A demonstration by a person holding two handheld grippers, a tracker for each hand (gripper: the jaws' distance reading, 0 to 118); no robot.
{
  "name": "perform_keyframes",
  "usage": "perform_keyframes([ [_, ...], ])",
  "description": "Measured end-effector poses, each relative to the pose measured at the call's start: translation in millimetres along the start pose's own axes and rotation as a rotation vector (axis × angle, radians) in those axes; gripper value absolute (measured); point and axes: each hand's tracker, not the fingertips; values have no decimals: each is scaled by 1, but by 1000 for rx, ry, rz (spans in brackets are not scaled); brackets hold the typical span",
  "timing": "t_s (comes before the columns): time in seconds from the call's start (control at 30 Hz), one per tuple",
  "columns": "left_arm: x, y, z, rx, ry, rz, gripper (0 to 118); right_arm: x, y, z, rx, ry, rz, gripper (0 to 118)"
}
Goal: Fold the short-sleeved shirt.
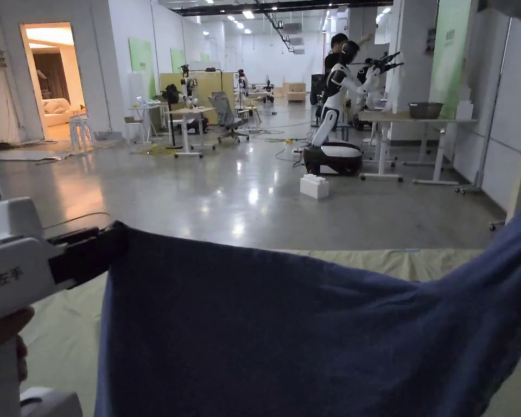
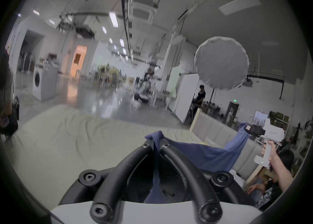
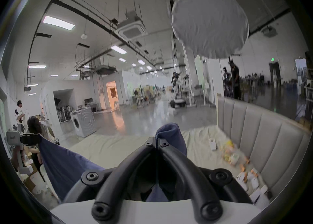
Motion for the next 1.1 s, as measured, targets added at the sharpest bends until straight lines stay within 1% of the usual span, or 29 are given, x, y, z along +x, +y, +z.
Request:
perform_keyframes([
  [0.03, -8, 14, 0, -5, 15, 2, 6, -4, 13, 4, 25, -5, 13, 1],
  [0.07, -5, 27, 6, 41, 26, 1, 6, -9, 28, 7, 53, -5, 41, 1],
  [0.1, -1, 39, 11, 72, 33, -10, 5, -14, 39, 10, 76, -16, 50, 1],
  [0.17, -1, 63, 16, 88, 75, -58, 6, -17, 63, 11, 145, -17, 105, 1],
  [0.2, 0, 73, 20, 116, 71, -62, 6, -21, 72, 12, 122, -27, 68, 1],
  [0.23, 1, 83, 22, 118, 67, -60, 6, -24, 83, 13, 142, -22, 74, 1],
  [0.27, 1, 93, 25, 153, 87, -62, 6, -26, 91, 14, 149, -19, 61, 1],
  [0.33, 1, 107, 26, 162, 100, -73, 6, -33, 105, 17, 192, -37, 83, 1],
  [0.37, 1, 112, 27, 173, 113, -83, 6, -35, 110, 19, 227, -51, 108, 1],
  [0.4, -1, 115, 26, 184, 127, -91, 6, -38, 115, 18, 217, -58, 127, 1],
  [0.5, -4, 118, 22, 167, 152, -84, 6, -43, 120, 15, 218, -80, 148, 1],
  [0.6, -5, 115, 17, 165, 172, -89, 6, -37, 120, 10, 214, -78, 131, 1],
  [0.7, -6, 114, 13, 158, 168, -78, 6, -36, 121, 6, 215, -89, 145, 1],
  [0.77, -7, 115, 10, 153, 170, -78, 6, -32, 122, 2, 207, -88, 140, 1],
  [0.93, -7, 121, 5, 163, 179, -84, 6, -37, 129, 1, 229, -111, 156, 1],
  [1.1, -2, 129, -16, 167, 203, -134, 6, -42, 135, -15, 235, -121, 160, 1],
])
